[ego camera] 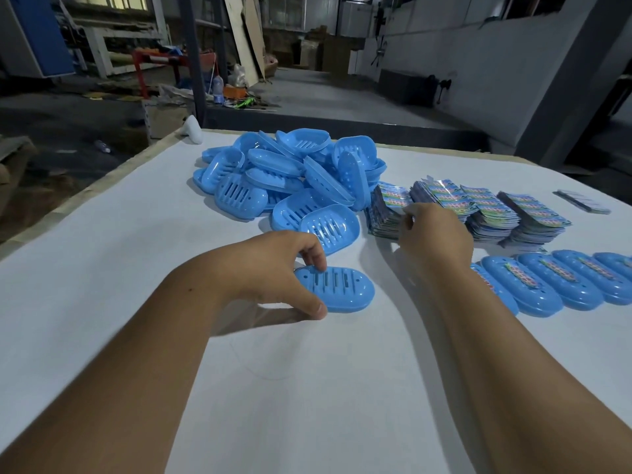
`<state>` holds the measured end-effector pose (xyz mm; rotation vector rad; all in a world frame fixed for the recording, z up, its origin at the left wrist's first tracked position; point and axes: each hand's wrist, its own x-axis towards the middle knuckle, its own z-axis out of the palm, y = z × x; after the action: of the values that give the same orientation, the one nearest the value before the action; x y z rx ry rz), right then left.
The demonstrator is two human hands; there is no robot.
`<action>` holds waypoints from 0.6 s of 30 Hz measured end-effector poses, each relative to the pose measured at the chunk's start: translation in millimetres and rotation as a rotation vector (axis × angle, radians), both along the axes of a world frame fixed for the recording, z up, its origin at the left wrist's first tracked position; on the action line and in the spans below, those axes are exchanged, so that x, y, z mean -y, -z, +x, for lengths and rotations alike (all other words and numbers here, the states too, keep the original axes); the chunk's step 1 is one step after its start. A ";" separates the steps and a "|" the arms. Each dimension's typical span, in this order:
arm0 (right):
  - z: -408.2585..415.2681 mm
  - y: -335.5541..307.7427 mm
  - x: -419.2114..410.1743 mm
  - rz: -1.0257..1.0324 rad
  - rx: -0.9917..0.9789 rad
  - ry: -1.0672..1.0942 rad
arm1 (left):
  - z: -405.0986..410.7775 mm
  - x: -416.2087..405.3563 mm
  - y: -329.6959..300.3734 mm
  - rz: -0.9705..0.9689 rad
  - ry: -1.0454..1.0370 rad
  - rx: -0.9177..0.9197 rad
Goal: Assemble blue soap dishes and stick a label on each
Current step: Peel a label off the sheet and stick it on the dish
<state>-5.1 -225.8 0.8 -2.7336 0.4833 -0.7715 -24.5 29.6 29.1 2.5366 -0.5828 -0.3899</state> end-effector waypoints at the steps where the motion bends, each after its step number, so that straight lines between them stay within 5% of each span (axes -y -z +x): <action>1: 0.7 -0.3 0.5 0.002 -0.003 0.014 | 0.2 -0.1 0.2 -0.001 0.000 0.001; 9: -12.1 -11.1 -3.4 0.065 0.148 -0.009 | 3.1 4.7 2.1 -0.152 -0.036 0.036; 14: -30.9 -26.1 -23.8 0.042 0.544 -0.346 | 12.2 19.5 2.2 -0.637 -0.318 -0.011; 18: -36.5 -16.8 -49.7 0.039 0.547 -0.594 | 21.8 24.7 0.5 -0.981 -0.572 -0.181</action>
<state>-41.6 -176.1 17.6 -2.2769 -0.4031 -1.2308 -2.7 4.9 28.6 1.5841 0.0617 -0.0729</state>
